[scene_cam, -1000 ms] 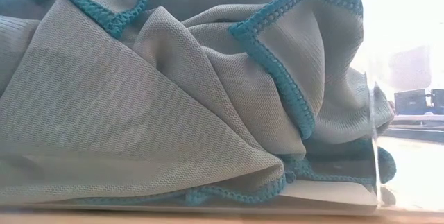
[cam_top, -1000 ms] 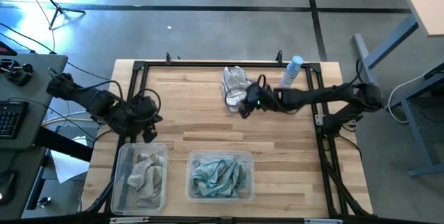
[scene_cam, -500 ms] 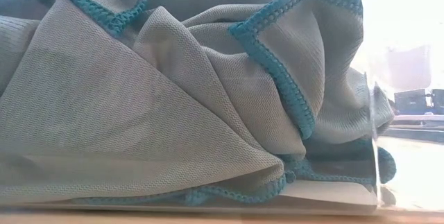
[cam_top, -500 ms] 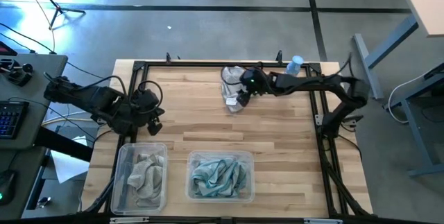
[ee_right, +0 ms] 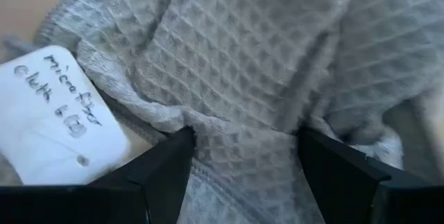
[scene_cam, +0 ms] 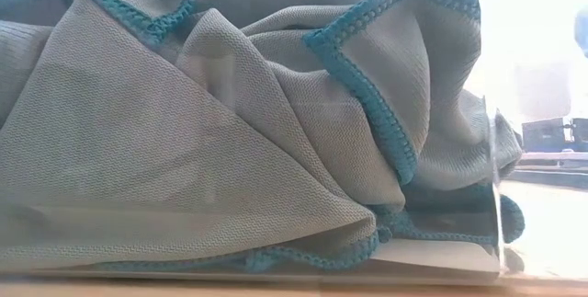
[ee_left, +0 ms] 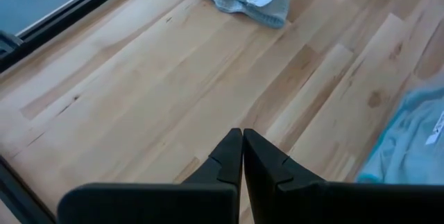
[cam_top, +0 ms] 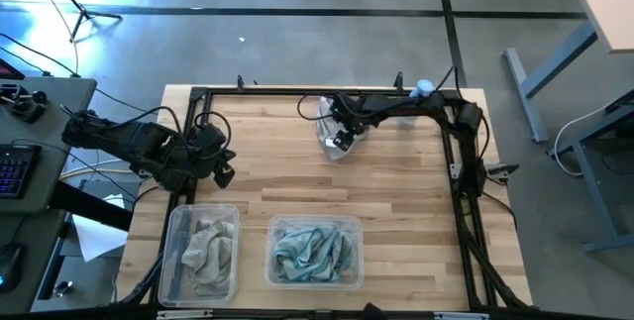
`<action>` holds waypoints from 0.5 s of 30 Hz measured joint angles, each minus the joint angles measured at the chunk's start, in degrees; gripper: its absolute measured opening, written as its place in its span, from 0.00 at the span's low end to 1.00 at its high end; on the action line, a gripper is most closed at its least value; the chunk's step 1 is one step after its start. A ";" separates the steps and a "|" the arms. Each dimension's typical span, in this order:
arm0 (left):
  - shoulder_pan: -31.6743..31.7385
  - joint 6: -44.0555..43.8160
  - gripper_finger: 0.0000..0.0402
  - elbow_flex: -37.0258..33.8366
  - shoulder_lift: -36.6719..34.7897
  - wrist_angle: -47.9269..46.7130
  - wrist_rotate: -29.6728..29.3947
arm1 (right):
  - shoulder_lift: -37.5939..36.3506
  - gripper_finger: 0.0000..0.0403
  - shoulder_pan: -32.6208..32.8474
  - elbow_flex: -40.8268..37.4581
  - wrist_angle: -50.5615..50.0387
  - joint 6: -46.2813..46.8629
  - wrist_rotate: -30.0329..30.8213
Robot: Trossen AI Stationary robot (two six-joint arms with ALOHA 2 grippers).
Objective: Sort microfiber towel by color & place in baskets
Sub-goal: Put the grey towel into the left transparent bin
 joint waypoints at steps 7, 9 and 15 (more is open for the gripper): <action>0.00 -0.02 0.00 0.00 0.40 1.16 -0.96 | 4.67 0.58 -0.74 0.60 -1.91 0.10 -4.07; 0.00 0.00 0.00 0.00 0.99 1.49 -1.28 | 4.80 0.50 -0.22 0.61 -1.89 0.27 -4.37; 0.00 0.02 0.00 0.00 3.70 4.24 -5.74 | 2.35 0.06 2.85 0.59 -2.38 0.45 -5.67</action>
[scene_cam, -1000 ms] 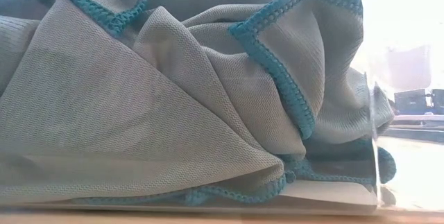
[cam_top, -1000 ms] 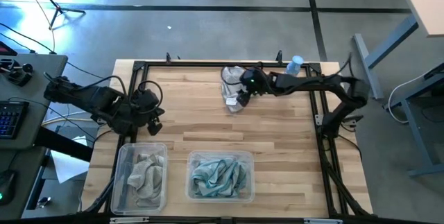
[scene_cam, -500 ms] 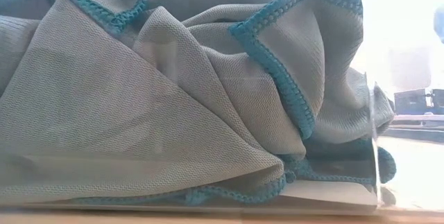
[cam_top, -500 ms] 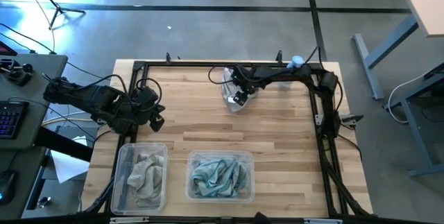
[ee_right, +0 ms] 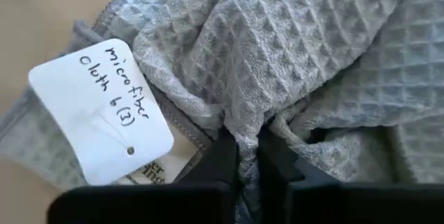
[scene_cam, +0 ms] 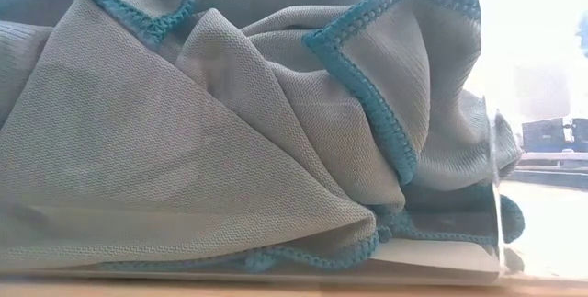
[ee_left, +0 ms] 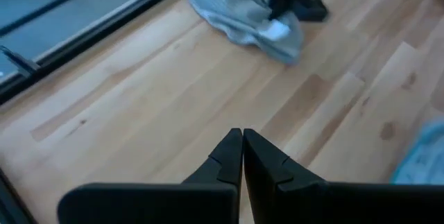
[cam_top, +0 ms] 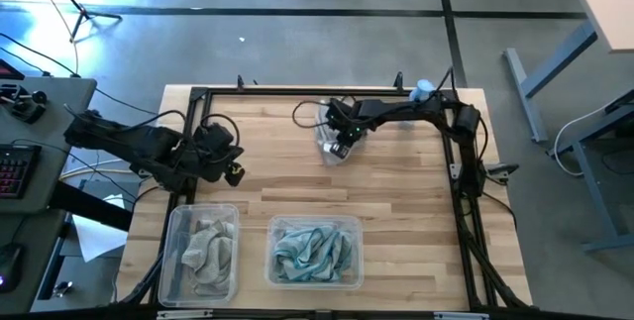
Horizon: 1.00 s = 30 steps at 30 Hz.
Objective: Sort microfiber towel by color & place in baskets
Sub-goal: Put the grey towel into the left transparent bin
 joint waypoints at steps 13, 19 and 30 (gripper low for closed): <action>-0.02 9.77 0.19 -0.02 7.11 2.50 -5.20 | -13.93 0.02 12.25 5.36 9.27 8.44 3.84; -0.02 19.22 0.44 -0.02 12.44 10.84 -23.57 | -14.48 0.02 18.42 8.05 13.68 8.13 4.40; 0.00 42.21 0.54 -0.02 19.34 40.55 -16.22 | -14.62 0.02 23.94 8.37 17.69 8.54 16.33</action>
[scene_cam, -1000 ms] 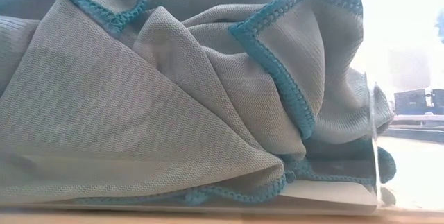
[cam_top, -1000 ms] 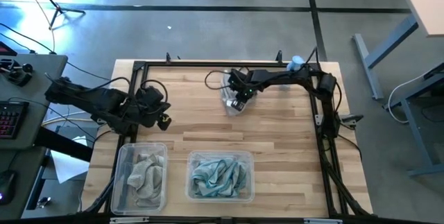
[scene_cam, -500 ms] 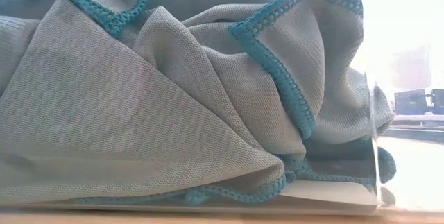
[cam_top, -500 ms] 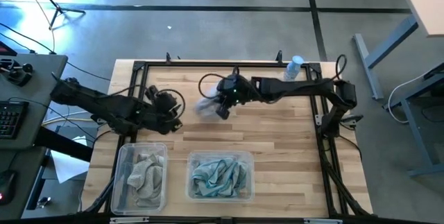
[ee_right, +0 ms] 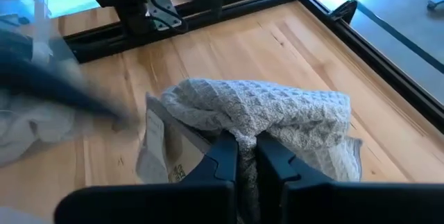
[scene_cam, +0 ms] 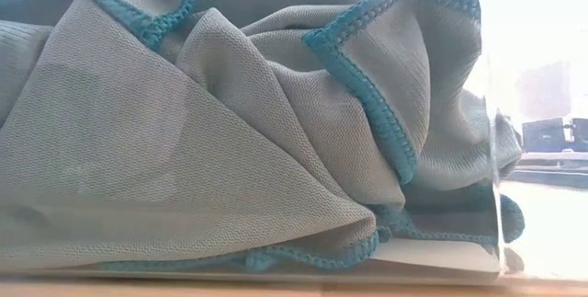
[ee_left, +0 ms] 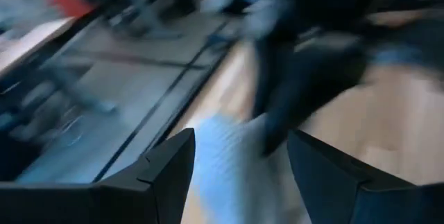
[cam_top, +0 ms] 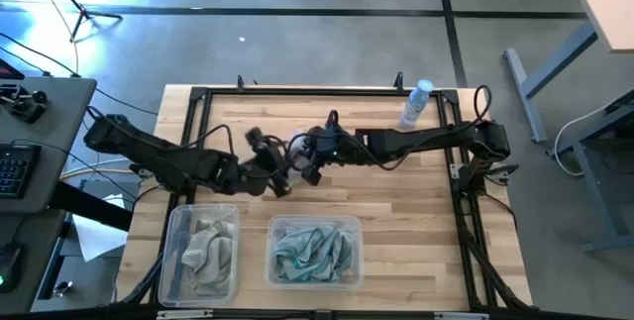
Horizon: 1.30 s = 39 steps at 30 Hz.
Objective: Sort microfiber towel by color & place in baskets
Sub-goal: Put the grey towel into the left transparent bin
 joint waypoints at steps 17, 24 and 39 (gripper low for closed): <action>2.74 1.75 0.54 0.02 2.34 9.74 15.49 | -2.25 0.01 5.02 -0.04 2.28 -9.68 0.38; 2.78 1.47 0.54 0.19 2.30 8.39 15.66 | -3.37 0.01 5.37 -0.11 3.02 -9.87 -0.13; 3.29 11.32 0.54 -0.05 2.43 4.52 1.87 | -7.61 0.01 1.02 0.11 6.95 7.36 -12.55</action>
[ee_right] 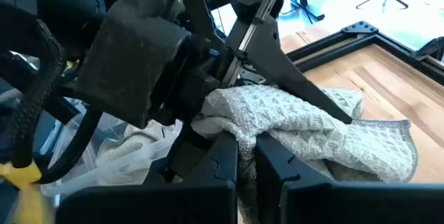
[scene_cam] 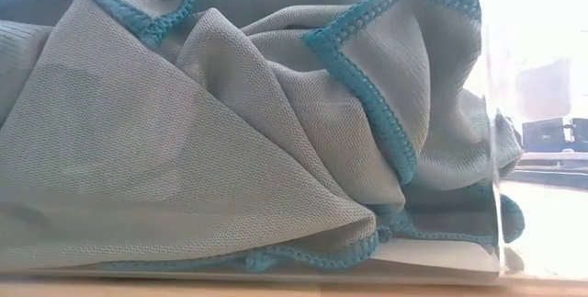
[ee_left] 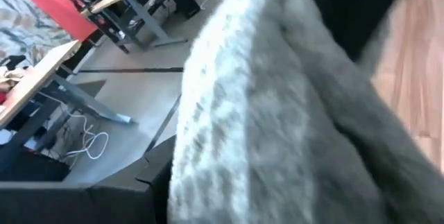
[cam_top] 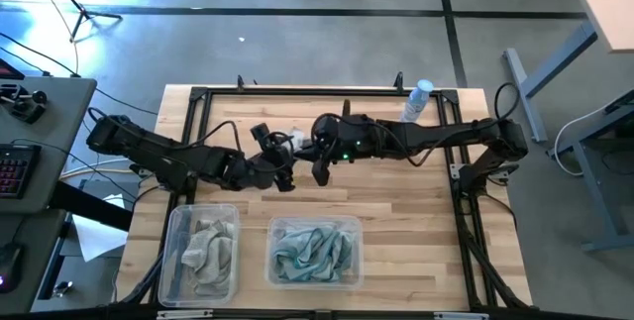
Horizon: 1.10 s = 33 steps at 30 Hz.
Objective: Sort microfiber towel by color & place in baskets
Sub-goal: Put the grey towel into the left transparent bin
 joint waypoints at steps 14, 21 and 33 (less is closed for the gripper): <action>4.23 -7.44 0.27 0.00 0.00 1.61 8.76 | 0.59 0.04 -1.31 0.00 -4.82 0.66 4.64; 5.30 -9.60 0.06 0.00 -1.09 -4.34 15.54 | 0.22 0.23 -1.43 -0.04 -8.88 3.14 7.54; 5.19 -14.58 0.02 0.71 -10.83 -16.48 23.55 | -4.11 0.38 -0.33 -0.09 -37.55 21.07 9.61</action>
